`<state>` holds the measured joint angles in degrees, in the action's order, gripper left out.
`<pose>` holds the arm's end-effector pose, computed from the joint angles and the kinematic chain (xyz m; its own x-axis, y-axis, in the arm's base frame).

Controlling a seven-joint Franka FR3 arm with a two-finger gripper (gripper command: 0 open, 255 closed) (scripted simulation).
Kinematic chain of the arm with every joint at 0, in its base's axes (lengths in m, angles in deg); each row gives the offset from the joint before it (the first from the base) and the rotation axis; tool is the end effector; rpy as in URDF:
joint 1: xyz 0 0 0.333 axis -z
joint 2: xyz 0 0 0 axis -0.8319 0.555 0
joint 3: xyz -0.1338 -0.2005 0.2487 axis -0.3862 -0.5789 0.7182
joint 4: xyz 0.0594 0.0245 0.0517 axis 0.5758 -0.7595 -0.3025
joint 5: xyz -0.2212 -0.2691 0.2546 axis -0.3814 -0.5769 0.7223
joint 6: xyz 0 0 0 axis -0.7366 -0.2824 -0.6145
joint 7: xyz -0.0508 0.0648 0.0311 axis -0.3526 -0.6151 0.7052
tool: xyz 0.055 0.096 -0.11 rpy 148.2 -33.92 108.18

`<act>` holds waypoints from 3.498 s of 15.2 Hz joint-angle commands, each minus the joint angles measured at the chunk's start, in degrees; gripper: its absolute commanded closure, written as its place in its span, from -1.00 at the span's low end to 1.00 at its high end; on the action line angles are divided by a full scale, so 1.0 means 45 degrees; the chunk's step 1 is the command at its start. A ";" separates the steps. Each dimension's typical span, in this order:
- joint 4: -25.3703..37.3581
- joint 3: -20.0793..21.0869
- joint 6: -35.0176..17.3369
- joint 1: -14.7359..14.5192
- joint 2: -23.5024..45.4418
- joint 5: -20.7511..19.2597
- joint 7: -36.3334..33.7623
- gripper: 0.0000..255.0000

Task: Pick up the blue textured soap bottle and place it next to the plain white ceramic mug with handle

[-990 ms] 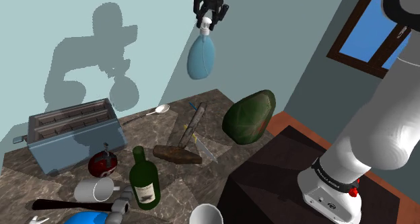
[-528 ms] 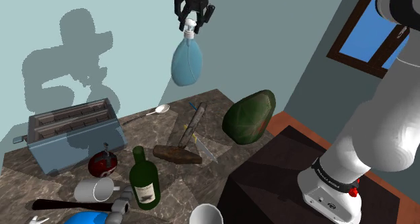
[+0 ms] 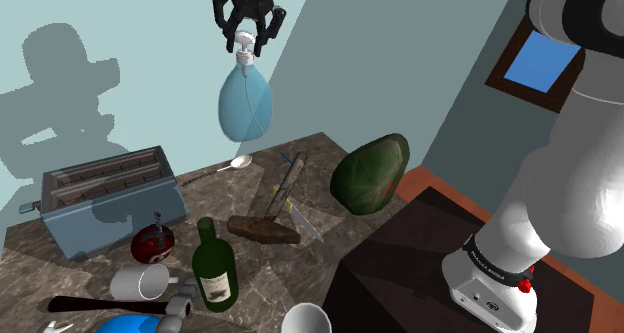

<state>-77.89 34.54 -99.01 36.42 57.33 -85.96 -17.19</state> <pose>0.6162 0.3304 0.5872 0.9750 -0.2030 0.0900 -0.1847 -0.9664 -0.1786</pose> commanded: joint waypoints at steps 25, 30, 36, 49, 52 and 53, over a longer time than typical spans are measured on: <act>0.2889 0.0719 -0.0723 -0.2809 0.3499 -0.1499 -0.3407 1.00; 0.1766 0.0716 -0.1680 -0.2726 0.3334 -0.1473 -0.3402 1.00; 0.0663 0.0703 -0.2734 -0.2662 0.3288 -0.1472 -0.3403 1.00; -0.1075 0.0642 -0.4786 -0.2611 0.3611 -0.1556 -0.3435 1.00; -0.1374 0.0621 -0.5225 -0.2613 0.3753 -0.1589 -0.3448 1.00; -0.1466 0.0614 -0.5369 -0.2614 0.3806 -0.1601 -0.3453 1.00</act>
<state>-83.81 37.32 -122.42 24.58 74.46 -93.15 -32.78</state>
